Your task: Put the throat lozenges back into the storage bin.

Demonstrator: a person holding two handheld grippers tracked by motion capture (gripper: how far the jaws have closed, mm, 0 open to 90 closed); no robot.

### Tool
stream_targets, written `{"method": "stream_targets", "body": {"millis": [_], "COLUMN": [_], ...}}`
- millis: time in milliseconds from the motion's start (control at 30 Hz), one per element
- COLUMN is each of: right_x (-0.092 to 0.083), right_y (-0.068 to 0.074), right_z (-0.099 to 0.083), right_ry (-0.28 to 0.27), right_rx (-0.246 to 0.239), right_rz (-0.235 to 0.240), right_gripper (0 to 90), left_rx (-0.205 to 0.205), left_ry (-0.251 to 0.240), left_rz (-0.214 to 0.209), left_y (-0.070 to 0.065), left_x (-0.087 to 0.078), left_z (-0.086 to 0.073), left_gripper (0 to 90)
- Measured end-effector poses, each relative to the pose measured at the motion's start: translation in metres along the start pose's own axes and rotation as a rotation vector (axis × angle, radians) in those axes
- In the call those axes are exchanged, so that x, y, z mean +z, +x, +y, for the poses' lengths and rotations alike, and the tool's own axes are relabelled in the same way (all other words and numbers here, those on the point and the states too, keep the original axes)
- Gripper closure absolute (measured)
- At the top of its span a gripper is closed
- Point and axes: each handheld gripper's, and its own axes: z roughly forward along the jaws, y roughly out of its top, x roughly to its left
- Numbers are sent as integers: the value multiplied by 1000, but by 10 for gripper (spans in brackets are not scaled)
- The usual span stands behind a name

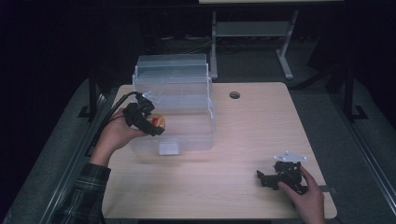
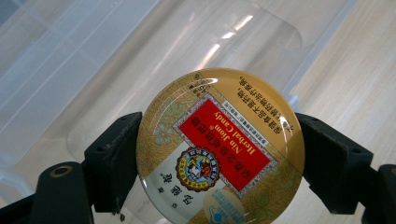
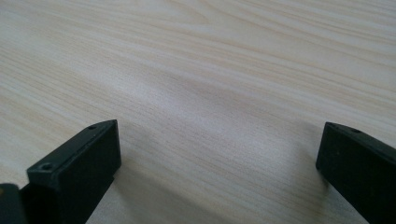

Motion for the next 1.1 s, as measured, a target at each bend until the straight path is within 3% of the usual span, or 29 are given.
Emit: {"method": "stream_targets", "body": {"millis": [467,1100], "right_x": [0,0], "right_y": [0,0], "right_z": [0,0], "right_ry": [2,2], "right_rx": [3,3], "right_rz": [2,2], "right_gripper": [0,0], "left_rx": [-56,-114], "left_ry": [4,13], "left_rz": [37,85], "left_y": [21,46], "left_x": [-6,-2], "left_z": [-18,-41], "left_gripper": [197,197]}}
